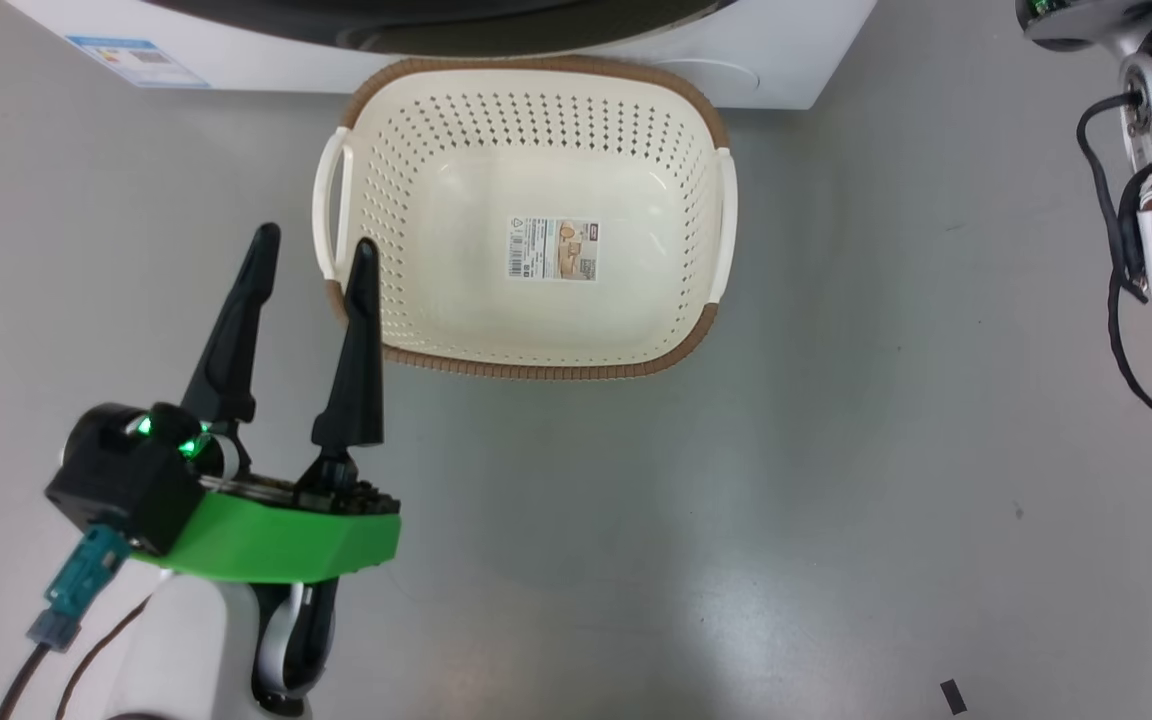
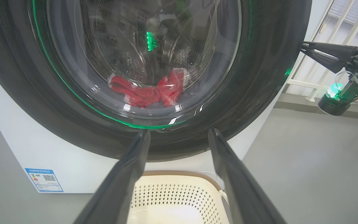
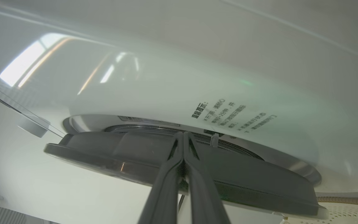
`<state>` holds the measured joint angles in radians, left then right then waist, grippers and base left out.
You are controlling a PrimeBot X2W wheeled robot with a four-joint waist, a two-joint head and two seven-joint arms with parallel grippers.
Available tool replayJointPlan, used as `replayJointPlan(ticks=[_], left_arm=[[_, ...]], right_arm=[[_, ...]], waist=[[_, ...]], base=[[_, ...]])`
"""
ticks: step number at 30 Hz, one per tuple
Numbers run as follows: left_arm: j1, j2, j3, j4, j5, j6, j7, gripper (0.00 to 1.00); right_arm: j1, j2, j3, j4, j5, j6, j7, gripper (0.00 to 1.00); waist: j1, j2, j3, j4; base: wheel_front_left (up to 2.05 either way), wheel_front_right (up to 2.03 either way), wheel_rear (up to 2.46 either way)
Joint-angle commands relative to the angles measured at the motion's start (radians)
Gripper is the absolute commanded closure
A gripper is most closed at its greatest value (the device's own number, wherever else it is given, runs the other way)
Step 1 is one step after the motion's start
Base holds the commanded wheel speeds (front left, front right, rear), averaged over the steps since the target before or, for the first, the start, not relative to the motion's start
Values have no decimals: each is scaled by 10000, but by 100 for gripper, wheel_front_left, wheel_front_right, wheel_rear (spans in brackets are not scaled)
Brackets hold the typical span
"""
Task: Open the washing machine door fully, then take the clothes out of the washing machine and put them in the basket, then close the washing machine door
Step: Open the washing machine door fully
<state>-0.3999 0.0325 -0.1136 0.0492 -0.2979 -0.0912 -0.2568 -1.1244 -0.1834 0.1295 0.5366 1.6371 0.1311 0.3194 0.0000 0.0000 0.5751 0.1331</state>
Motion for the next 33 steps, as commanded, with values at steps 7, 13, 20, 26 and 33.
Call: replayJointPlan(ticks=[7, 13, 20, 26, 33], left_arm=[[-199, 179, 206, -64, 73, -27, -49, 0], [-293, 179, 137, -8, 19, -40, -49, 0], [-387, 178, 159, 62, 41, -74, -49, 0], [-508, 183, 171, 219, 181, -114, -49, 0], [-562, 258, 254, 349, 332, -116, -49, 0]], right_arm=[[-783, 251, 118, 313, 176, -4, 517, 100], [-1112, 364, 193, 602, 145, -4, 746, 100], [-1436, 425, 404, 868, 67, -4, 1240, 100], [-1616, 609, 593, 839, 15, -4, 1606, 100], [-1319, 640, 968, 432, -285, -4, 1998, 100]], waist=[[0, 0, 218, 106], [0, 0, 350, 175], [0, 0, 488, 274], [0, 0, 546, 228], [0, 0, 367, 16]], base=[[0, 0, 0], [0, 0, 0], [0, 0, 0], [0, 0, 0], [0, 0, 0]])
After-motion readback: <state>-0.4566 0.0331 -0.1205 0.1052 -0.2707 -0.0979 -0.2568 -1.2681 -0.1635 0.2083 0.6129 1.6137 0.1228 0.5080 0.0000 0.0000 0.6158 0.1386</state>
